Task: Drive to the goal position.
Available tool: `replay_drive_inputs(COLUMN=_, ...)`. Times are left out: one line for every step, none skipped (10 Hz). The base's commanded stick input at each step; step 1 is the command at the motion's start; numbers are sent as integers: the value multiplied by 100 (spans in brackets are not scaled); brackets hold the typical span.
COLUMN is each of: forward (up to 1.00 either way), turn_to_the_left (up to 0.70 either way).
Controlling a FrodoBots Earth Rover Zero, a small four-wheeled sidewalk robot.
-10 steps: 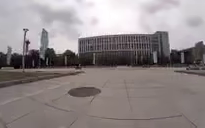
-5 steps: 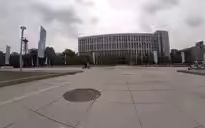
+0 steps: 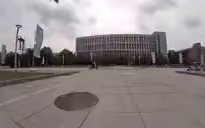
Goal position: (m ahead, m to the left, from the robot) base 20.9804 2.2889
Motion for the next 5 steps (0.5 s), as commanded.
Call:
replay_drive_inputs(forward=60, turn_to_the_left=-2)
replay_drive_inputs(forward=60, turn_to_the_left=0)
replay_drive_inputs(forward=60, turn_to_the_left=0)
replay_drive_inputs(forward=60, turn_to_the_left=0)
replay_drive_inputs(forward=60, turn_to_the_left=0)
